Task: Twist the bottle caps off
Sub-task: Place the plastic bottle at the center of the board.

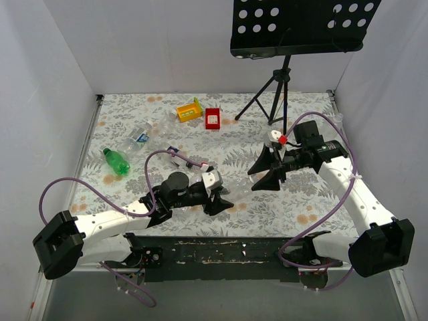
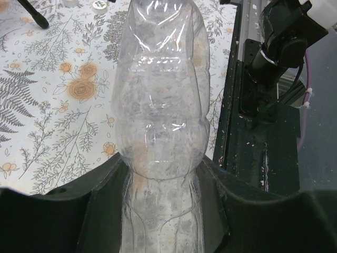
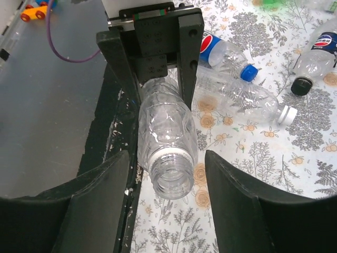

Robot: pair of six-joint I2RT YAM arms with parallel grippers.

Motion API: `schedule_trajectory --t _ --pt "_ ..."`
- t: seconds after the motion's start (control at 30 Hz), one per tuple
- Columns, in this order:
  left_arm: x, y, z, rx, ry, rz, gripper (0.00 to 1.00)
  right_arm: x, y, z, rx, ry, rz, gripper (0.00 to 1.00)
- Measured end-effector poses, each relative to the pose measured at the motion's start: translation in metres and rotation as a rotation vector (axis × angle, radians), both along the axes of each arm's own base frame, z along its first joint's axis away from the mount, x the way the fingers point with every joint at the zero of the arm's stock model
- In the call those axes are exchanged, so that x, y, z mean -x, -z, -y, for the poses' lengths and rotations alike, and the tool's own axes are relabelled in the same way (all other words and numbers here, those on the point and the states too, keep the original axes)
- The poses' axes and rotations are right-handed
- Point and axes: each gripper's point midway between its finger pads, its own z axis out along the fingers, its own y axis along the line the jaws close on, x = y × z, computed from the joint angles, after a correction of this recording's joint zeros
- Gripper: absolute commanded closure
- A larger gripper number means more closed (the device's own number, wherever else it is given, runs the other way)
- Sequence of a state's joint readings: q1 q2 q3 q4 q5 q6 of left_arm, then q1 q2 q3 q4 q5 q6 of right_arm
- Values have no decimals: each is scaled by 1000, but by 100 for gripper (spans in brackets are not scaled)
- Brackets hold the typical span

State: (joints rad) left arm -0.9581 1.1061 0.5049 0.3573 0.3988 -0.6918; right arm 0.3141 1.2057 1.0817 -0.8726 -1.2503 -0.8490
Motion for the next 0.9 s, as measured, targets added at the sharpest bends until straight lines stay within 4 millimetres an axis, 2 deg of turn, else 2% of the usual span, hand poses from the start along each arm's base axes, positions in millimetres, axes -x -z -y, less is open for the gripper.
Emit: schedule_trajectory --t 0.1,0.17,0.27,0.33,0.5,0.67,0.7,0.83,0.9 --pt "0 0 0 8 -5 -2 100 1 -4 -2 -18 -4 -22 47" --pt "-1 -2 0 16 -10 0 100 1 -5 -3 -30 -7 -34 47" --pt "-2 -4 1 22 -14 1 100 2 -3 -3 -30 -4 -57 41" --pt "-2 -5 1 28 -18 2 100 2 -1 -3 -28 -2 -69 41" --pt "-3 -8 1 36 -21 4 100 1 -1 -4 -30 1 -74 53" --pt "-2 -7 1 43 -22 0 100 1 -2 -4 -32 2 -82 52" --pt "-2 -8 1 46 -22 1 100 1 -2 -3 -33 4 -85 56" --pt "-2 -10 1 57 -23 3 100 0 -6 -2 -49 7 -97 84" --pt "-2 -12 2 63 -23 6 100 0 -8 -2 -60 5 -103 89"
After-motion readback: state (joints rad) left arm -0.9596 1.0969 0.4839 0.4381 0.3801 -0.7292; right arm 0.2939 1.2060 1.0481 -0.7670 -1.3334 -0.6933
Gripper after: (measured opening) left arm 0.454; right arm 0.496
